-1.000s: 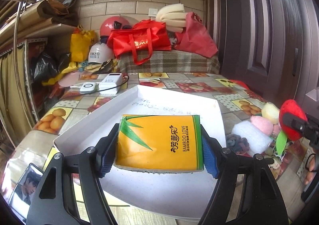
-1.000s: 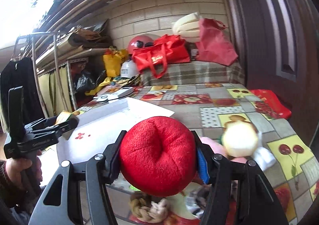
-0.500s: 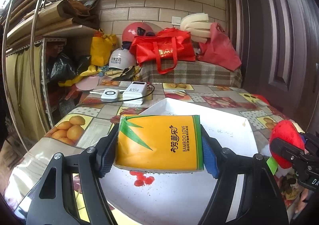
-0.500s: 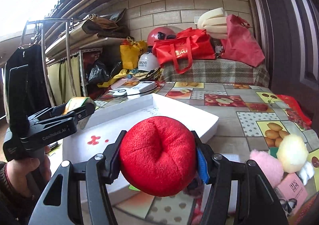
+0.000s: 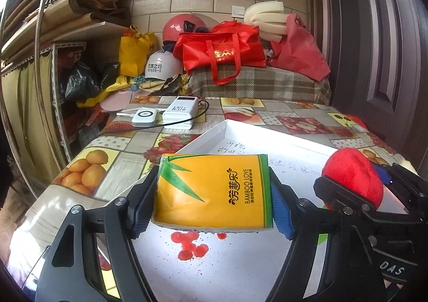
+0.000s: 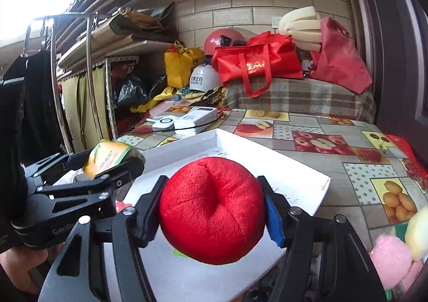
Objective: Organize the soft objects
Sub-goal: 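Carry both items over the white box and release them inside, then move the left tool to the braided rope knot while the right tool reaches the cow-print cloth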
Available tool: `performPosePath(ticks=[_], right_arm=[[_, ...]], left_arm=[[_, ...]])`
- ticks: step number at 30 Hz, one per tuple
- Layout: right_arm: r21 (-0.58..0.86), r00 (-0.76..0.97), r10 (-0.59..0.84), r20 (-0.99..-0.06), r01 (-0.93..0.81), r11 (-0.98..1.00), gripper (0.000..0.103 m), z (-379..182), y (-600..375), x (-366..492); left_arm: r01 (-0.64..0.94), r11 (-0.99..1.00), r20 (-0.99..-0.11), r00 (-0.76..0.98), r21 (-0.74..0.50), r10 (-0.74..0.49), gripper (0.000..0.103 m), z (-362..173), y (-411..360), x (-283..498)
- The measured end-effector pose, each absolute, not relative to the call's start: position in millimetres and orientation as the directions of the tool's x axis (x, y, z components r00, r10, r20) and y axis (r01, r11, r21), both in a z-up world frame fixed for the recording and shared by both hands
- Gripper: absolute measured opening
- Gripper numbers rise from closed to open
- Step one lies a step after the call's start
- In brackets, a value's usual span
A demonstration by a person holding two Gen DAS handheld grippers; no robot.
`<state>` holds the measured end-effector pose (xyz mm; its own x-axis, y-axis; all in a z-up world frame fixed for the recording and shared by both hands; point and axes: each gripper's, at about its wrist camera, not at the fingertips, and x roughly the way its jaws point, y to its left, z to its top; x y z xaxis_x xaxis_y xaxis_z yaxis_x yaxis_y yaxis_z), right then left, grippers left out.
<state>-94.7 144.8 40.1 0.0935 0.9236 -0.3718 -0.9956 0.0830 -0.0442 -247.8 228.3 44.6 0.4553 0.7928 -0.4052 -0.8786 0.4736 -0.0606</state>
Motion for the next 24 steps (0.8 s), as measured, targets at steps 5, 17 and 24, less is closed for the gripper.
performPosePath(ticks=[5,17,24], right_arm=[[-0.061,0.106,0.932,-0.347,-0.994,0.090,0.085,42.7,140.3,-94.9],[-0.051,0.118,0.938,-0.325,-0.993,0.108,0.085,44.9,132.9,-94.3],[-0.075,0.147,0.945,-0.294,-0.989,0.130,0.085,46.6,106.2,-105.6]], left_arm=[[-0.903,0.426,-0.422,0.405,-0.047,0.811,0.091,42.5,231.8,-247.6],[-0.908,0.416,-0.396,0.399,-0.048,0.827,0.103,43.5,230.1,-253.3],[-0.908,0.416,-0.331,0.407,-0.045,0.851,0.103,48.5,217.7,-257.6]])
